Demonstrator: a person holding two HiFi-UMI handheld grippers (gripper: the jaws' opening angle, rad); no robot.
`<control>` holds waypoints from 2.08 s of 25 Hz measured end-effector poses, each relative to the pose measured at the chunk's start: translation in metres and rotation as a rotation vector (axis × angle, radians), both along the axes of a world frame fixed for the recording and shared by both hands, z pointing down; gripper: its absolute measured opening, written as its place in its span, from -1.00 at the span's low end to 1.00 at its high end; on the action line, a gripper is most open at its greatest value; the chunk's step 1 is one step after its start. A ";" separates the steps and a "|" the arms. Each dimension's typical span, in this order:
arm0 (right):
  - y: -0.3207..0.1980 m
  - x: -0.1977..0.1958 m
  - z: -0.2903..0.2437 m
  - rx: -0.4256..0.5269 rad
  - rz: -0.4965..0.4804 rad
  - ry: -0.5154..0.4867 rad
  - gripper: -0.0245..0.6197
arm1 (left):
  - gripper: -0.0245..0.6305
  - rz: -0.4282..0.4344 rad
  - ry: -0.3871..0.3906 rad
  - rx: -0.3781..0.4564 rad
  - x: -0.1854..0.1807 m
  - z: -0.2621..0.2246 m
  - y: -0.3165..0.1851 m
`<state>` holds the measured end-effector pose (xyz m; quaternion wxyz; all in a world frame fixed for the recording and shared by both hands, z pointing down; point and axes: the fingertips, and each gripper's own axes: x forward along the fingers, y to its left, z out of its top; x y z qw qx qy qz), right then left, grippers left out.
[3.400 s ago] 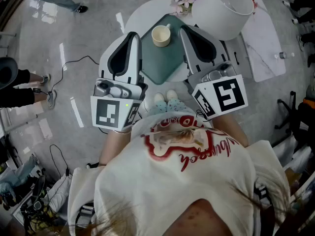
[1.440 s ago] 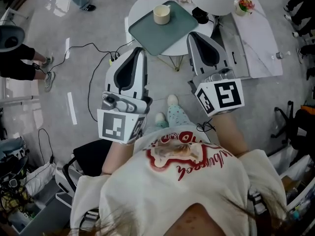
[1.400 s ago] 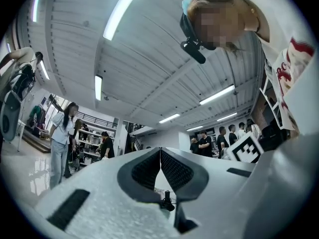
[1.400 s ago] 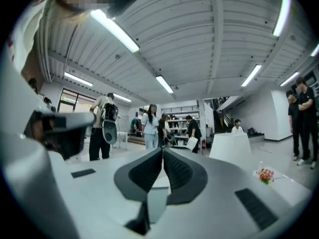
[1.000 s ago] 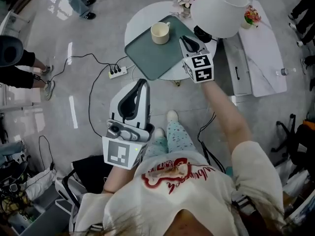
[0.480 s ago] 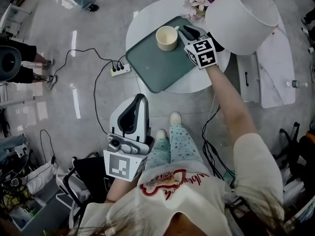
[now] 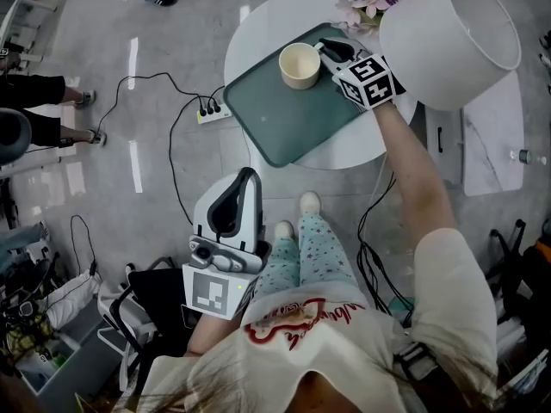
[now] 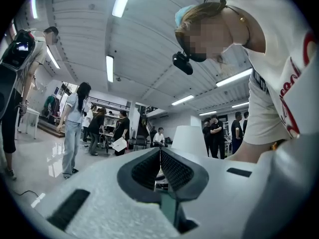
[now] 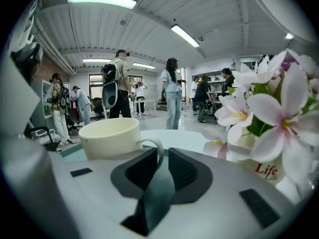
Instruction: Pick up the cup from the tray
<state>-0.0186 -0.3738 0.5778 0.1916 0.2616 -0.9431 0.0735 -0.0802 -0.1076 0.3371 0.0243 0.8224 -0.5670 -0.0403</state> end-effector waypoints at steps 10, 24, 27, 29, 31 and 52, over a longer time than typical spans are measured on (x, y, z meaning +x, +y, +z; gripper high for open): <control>0.015 0.007 -0.013 -0.066 0.245 -0.115 -0.80 | -0.88 -0.030 -0.015 0.004 -0.012 0.004 -0.005; 0.129 0.023 -0.139 -0.176 0.429 -0.140 -0.79 | -0.88 -0.053 -0.042 0.074 -0.033 -0.033 0.024; 0.161 0.028 -0.189 -0.157 0.423 -0.181 -0.79 | -0.88 -0.051 -0.042 0.084 -0.038 -0.044 0.037; 0.185 0.034 -0.219 -0.145 0.423 -0.203 -0.79 | -0.88 -0.040 -0.052 0.087 -0.040 -0.053 0.046; 0.210 0.038 -0.244 -0.132 0.411 -0.212 -0.79 | -0.88 -0.031 -0.060 0.094 -0.040 -0.062 0.056; 0.279 0.052 -0.285 -0.095 0.385 -0.299 -0.79 | -0.88 0.005 -0.037 0.138 -0.019 -0.081 0.087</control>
